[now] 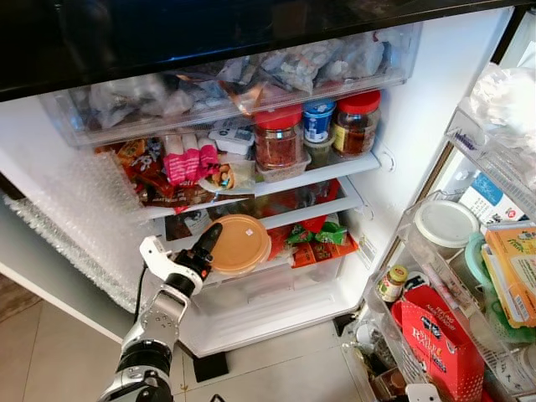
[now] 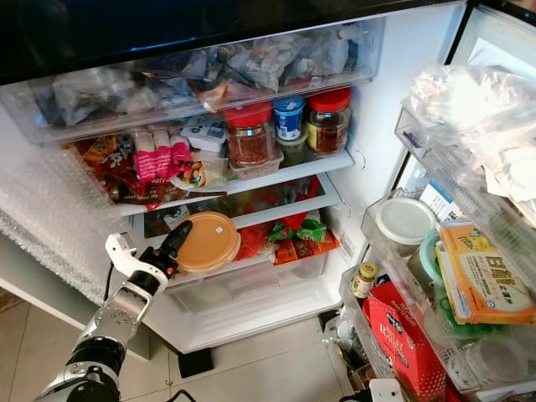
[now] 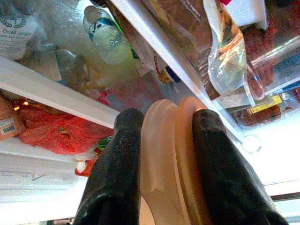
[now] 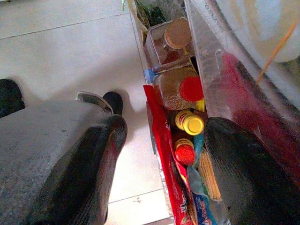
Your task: Restocking fridge
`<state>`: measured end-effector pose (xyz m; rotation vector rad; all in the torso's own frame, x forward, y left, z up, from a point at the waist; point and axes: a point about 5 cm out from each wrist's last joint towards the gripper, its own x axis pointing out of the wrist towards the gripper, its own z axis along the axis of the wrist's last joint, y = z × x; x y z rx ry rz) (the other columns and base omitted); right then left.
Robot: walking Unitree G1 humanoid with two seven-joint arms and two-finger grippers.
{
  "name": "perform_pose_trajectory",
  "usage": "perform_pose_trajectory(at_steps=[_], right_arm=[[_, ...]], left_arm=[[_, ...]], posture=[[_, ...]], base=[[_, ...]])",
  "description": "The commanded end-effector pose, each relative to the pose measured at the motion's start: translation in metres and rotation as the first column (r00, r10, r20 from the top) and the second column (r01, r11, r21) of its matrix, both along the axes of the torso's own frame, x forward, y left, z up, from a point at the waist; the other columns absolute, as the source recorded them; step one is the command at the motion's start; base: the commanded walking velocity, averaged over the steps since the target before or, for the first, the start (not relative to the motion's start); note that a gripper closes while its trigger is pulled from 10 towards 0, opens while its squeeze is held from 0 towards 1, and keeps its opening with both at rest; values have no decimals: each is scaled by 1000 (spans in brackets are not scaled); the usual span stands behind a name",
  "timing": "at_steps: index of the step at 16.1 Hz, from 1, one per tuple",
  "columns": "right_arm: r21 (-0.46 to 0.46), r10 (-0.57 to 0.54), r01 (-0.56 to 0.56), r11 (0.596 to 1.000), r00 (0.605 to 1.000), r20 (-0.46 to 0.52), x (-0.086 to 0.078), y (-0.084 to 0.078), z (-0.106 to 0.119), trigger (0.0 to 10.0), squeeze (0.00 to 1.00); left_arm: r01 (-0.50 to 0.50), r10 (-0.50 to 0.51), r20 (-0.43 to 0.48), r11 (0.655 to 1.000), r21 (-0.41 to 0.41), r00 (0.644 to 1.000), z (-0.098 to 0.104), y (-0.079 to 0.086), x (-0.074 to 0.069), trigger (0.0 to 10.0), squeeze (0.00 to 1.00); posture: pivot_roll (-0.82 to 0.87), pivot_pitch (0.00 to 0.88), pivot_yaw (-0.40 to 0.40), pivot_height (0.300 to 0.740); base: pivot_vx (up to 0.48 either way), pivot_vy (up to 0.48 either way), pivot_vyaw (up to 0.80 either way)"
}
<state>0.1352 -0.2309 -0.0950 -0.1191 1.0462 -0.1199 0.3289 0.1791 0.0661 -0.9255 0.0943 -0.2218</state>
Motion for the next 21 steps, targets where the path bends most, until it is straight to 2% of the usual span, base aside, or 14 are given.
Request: perform_pose_trajectory(at_steps=[1, 4, 7, 13, 17, 21], right_arm=[[1, 3, -3, 1000, 1000, -5, -3, 0, -1, 10000, 0], [-7, 47, -47, 999, 999, -19, -3, 0, -1, 10000, 0], [-8, 62, -62, 998, 998, -19, -4, 1, -1, 10000, 0], [-17, 77, -78, 997, 997, -8, -5, 1, -1, 10000, 0], [-21, 87, -87, 996, 996, -19, -6, 1, -2, 10000, 0], [-19, 99, -100, 995, 995, -19, -5, 1, -2, 10000, 0]], left_arm=[[-1, 1, -8, 1000, 6, 1000, -3, 0, -1, 10000, 0], [1, -1, -13, 1000, 11, 1000, -5, 0, -3, 10000, 0], [4, -4, -14, 1000, 15, 1000, -4, -1, -2, 10000, 0], [11, -10, -13, 999, 33, 1000, -4, -4, 0, 10000, 0], [4, -3, -16, 999, 51, 1000, -4, 0, -1, 10000, 0], [1, -1, -13, 998, 58, 1000, -3, 0, 0, 10000, 0]], posture=[[-56, 77, 69, 707], [-60, 70, 68, 703], [-60, 61, 65, 680], [-68, 54, 64, 680], [-69, 47, 67, 680], [-74, 49, 67, 643]], base=[[0, 0, 0], [0, 0, 0], [0, 0, 0], [0, 0, 0], [0, 0, 0], [0, 0, 0]])
